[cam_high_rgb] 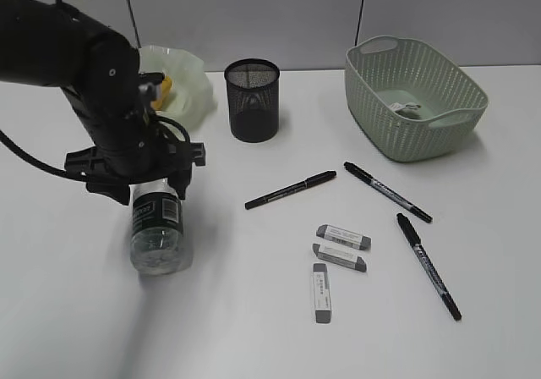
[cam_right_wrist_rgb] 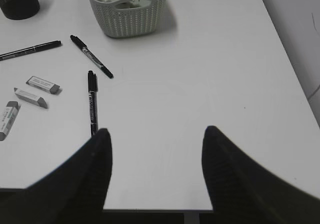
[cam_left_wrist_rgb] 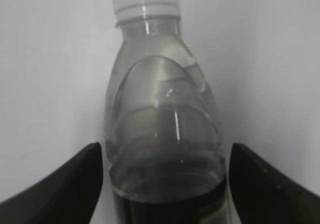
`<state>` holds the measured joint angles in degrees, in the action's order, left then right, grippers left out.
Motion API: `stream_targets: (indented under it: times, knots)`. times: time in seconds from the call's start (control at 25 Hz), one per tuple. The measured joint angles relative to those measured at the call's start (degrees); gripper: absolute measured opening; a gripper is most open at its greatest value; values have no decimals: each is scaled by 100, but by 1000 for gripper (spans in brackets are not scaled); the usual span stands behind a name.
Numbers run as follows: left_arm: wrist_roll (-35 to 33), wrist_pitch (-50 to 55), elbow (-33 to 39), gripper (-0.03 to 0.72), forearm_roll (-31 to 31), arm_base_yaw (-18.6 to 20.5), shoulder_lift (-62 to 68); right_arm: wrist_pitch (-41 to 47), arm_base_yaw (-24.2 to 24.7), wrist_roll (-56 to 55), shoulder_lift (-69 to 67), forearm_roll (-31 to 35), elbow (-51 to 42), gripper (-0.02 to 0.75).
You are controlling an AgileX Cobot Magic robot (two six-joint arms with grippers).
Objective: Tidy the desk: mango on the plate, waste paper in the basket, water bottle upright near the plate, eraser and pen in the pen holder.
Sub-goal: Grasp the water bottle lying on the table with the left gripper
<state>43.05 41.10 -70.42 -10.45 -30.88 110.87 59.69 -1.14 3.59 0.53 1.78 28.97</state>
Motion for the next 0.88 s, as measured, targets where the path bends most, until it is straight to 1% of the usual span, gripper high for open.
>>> stream_targets:
  times: [0.32,0.4,0.44,0.48,0.52,0.68,0.88]
  knots:
    - [0,-155,-1,589,-13,39,293,6,0,0,0,0,0,457]
    - [3,-189,-1,564,-15,45,311,0,0,0,0,0,0,457]
    - [3,-189,-1,540,-15,45,311,0,0,0,0,0,0,457]
    - [3,-179,-1,501,-27,45,311,0,0,0,0,0,0,457]
    - [3,-172,-6,485,-31,50,306,0,0,0,0,0,0,457]
    - [3,-110,6,486,-65,50,168,0,0,0,0,0,-6,457]
    - [3,-104,212,486,-375,50,-592,0,0,0,0,0,-6,457]
